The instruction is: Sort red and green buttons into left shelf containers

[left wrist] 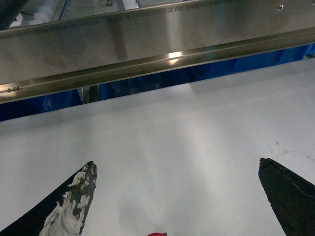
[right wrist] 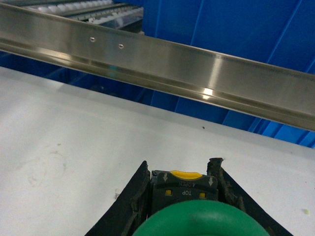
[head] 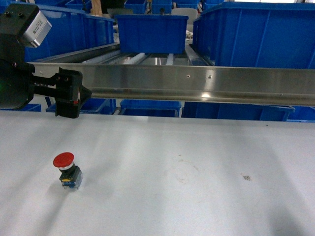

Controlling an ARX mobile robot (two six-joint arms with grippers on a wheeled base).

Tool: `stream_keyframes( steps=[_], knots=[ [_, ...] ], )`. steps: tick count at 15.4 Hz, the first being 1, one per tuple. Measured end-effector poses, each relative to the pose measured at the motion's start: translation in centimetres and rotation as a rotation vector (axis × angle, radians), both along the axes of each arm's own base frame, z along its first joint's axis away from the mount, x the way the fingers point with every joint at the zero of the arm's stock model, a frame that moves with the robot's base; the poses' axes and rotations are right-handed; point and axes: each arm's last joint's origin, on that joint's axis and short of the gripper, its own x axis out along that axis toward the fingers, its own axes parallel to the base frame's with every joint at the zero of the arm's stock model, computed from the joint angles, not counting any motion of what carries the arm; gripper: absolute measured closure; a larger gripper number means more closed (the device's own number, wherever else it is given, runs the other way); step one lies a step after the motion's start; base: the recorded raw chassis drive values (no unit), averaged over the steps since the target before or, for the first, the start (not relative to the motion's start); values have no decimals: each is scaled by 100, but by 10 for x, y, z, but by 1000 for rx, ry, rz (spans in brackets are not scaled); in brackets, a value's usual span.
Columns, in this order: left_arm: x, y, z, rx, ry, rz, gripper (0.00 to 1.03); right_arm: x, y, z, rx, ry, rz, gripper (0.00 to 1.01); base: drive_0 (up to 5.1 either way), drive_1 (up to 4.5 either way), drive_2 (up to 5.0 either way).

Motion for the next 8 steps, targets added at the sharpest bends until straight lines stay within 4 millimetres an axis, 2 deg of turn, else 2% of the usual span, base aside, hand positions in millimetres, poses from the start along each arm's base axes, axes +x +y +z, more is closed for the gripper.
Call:
stream_keyframes(
  steps=[1, 3, 5, 8],
  knots=[
    [0, 0, 0, 0, 1, 0, 5, -24, 2, 3, 5, -21, 17, 72, 0, 0, 0],
    [0, 0, 0, 0, 0, -1, 5, -54, 5, 16, 8, -107, 19, 72, 0, 0, 0],
    [0, 0, 0, 0, 0, 0, 5, -67, 11, 22, 7, -148, -5, 72, 0, 0, 0],
    [0, 0, -1, 2, 4, 1, 5, -67, 12, 23, 17, -148, -10, 72, 0, 0, 0]
  ],
)
